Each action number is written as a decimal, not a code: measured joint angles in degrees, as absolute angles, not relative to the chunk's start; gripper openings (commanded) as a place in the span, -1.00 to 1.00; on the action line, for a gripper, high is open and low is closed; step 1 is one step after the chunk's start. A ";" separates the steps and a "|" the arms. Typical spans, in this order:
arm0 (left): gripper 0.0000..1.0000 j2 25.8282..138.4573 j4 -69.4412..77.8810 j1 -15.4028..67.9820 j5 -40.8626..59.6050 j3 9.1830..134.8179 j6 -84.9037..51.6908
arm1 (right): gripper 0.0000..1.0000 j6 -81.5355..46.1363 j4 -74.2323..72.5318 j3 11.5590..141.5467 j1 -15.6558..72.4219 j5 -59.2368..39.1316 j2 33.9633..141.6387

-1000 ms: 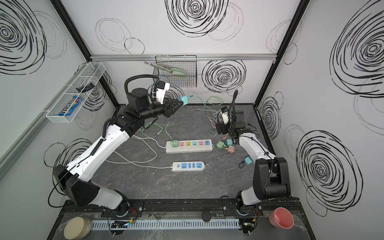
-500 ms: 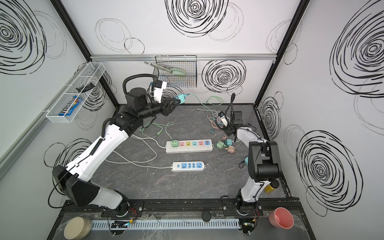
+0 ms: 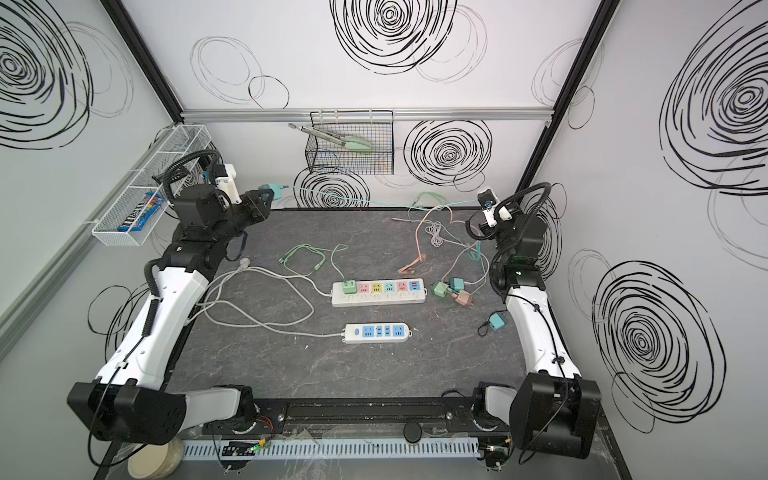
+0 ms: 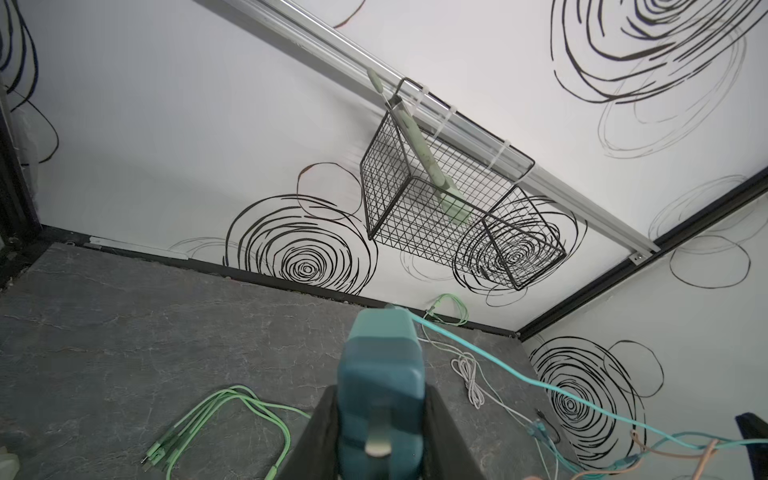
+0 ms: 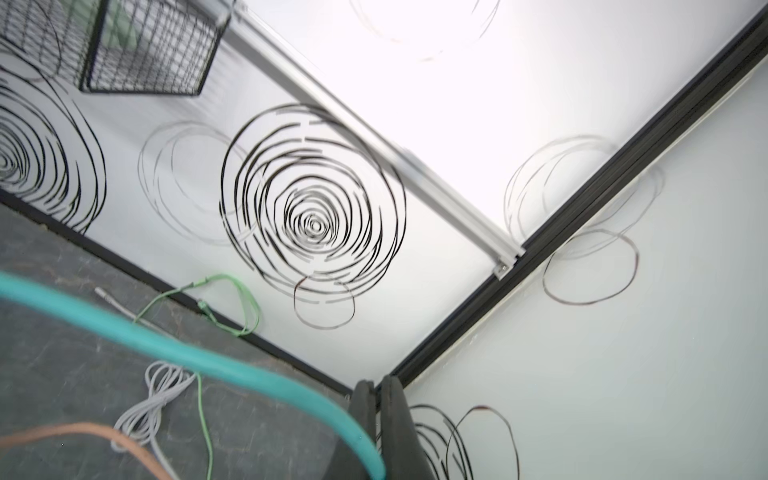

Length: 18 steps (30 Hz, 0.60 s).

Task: Insert the plug

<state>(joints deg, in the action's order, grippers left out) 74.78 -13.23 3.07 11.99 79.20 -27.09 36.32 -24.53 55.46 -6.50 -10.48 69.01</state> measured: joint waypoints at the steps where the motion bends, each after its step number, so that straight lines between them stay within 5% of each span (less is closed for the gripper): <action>1: -1.00 75.11 -13.85 4.14 11.38 79.42 -26.48 | -0.95 36.03 -25.74 55.53 -6.63 -11.86 69.21; 13: -1.00 78.94 -15.64 12.40 11.90 81.19 -23.53 | -0.72 30.13 -29.52 59.24 -8.38 -22.17 71.11; 18: -1.00 80.58 -16.38 13.41 11.70 82.85 -22.37 | 0.07 31.97 -15.42 50.87 -6.24 -29.08 71.00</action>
<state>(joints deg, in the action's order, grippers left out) 80.58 -16.38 13.41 11.70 82.85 -22.37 31.97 -15.42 50.87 -6.24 -29.08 71.00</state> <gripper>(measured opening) 0.296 0.385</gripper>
